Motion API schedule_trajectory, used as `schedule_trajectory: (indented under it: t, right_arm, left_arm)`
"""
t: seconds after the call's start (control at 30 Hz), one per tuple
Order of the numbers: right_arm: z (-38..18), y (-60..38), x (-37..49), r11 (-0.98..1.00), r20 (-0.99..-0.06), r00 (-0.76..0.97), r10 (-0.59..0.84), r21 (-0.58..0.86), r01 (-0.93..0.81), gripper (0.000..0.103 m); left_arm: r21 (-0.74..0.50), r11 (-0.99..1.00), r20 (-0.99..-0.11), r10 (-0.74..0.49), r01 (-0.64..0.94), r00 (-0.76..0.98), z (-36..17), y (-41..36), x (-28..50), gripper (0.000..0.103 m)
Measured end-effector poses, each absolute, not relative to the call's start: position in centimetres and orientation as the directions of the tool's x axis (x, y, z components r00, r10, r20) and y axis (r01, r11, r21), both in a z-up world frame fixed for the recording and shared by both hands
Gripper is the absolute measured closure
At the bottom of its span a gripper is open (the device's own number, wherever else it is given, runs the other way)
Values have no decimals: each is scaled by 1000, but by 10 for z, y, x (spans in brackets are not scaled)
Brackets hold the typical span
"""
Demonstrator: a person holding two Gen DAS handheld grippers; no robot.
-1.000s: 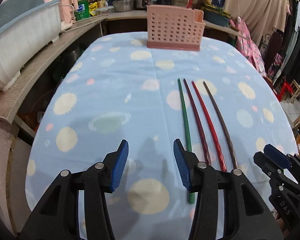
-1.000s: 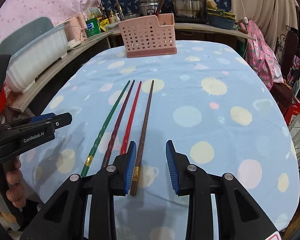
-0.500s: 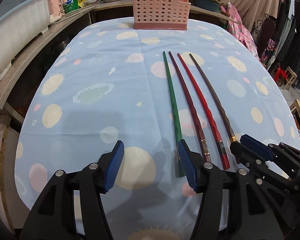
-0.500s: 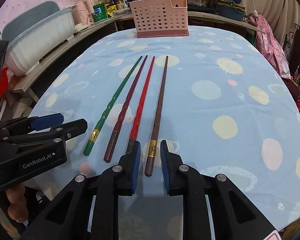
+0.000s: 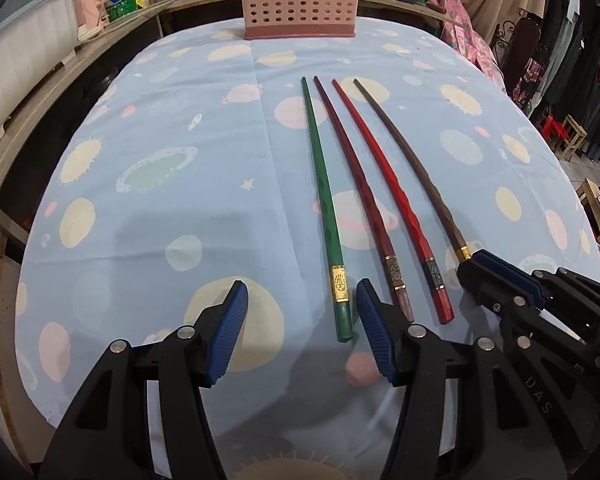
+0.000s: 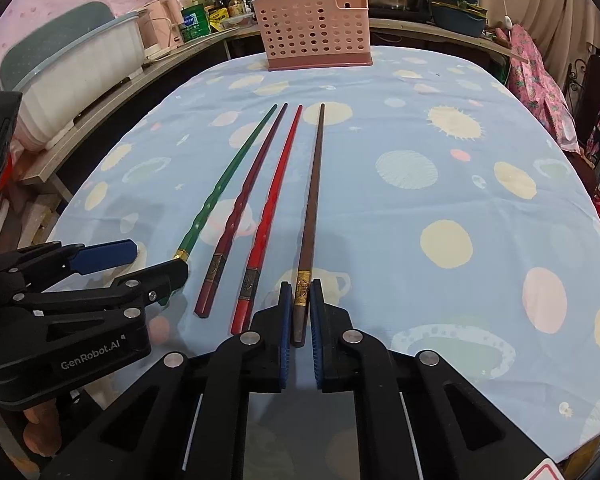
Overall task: Organize utensils
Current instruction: 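Close right tool on the brown chopstick while left tool grasps the green chopstick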
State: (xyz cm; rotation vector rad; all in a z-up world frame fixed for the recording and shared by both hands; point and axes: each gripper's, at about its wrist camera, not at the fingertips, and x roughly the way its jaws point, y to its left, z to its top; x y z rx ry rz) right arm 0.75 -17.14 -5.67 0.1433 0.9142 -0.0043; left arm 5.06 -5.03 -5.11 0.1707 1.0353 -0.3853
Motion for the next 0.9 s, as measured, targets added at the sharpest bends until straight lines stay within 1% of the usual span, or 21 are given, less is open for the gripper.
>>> schedule_trajectory:
  t: [0.17,0.23,0.33,0.37,0.43,0.5,0.57,0.8,0.9]
  right_arm:
    - [-57,-171,7,991,-789,612,55,119,64,94]
    - [-57,-171,7,991,-789,613,55,119,64,94]
    - [-57,-172,7,991,-788,613,55,118,64,94]
    - [-57,-172,7,991,-788,613,56,120,64,94]
    - [-57,-172,7,991,-788,613,56,121,64,94]
    - [-57,-172,7,991,-788,613,55,119,64,94]
    - [-58,-172,7,991,-788,613,56,121,64,94]
    - [-58,-172,6,991,-787,614,56,120,64,94]
    - [-58,-172,6,991,-787,614,56,120,64,94]
  left_arm:
    - [-39,920,-860,-230,391,455,-51,-50,51,50]
    - [-37,920,-859,-228,390,459,-51,-50,50,53]
    - [-34,921,-855,-227,388,466,-51,-49,50,62]
    - [-35,921,-854,-228,387,467,-50,-49,50,66]
    - [-37,922,-854,-230,387,467,-50,-48,50,70]
    - [-41,921,-853,-235,388,466,-50,-48,50,78]
    - [-44,920,-852,-238,390,465,-50,-48,50,84]
    - [-43,917,-854,-240,396,462,-50,-48,50,94]
    - [-44,916,-854,-241,398,461,-49,-49,50,96]
